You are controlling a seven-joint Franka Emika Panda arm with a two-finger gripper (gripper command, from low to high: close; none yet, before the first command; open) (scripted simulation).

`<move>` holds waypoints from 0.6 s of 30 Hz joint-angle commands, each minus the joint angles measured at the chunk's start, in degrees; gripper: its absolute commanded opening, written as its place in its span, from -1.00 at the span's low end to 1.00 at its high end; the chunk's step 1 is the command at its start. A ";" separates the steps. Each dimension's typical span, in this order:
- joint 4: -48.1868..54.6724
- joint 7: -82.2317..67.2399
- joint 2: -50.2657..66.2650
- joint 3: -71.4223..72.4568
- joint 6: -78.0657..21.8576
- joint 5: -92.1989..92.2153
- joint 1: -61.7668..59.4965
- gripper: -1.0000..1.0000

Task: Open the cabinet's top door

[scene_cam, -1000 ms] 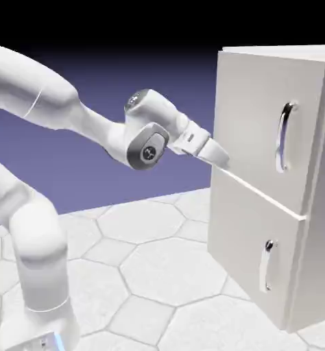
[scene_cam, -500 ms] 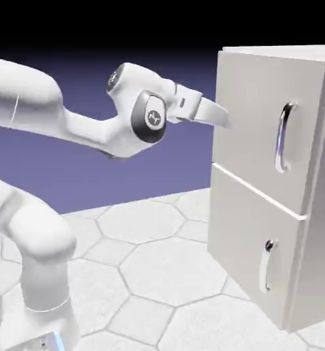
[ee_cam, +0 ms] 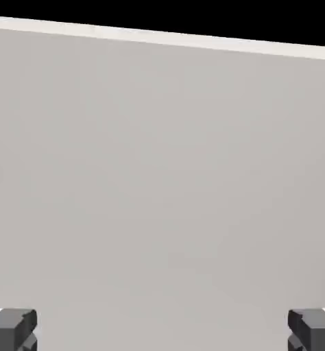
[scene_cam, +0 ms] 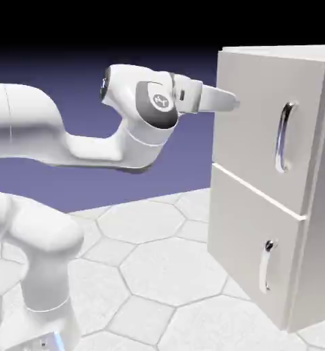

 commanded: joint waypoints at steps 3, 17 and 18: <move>1.32 4.54 -1.90 -3.44 -0.19 -7.48 2.68 0.00; 7.47 25.73 -10.79 -19.47 -1.06 -42.36 15.17 0.00; 7.91 27.24 -11.42 -20.62 -1.12 -44.86 16.06 0.00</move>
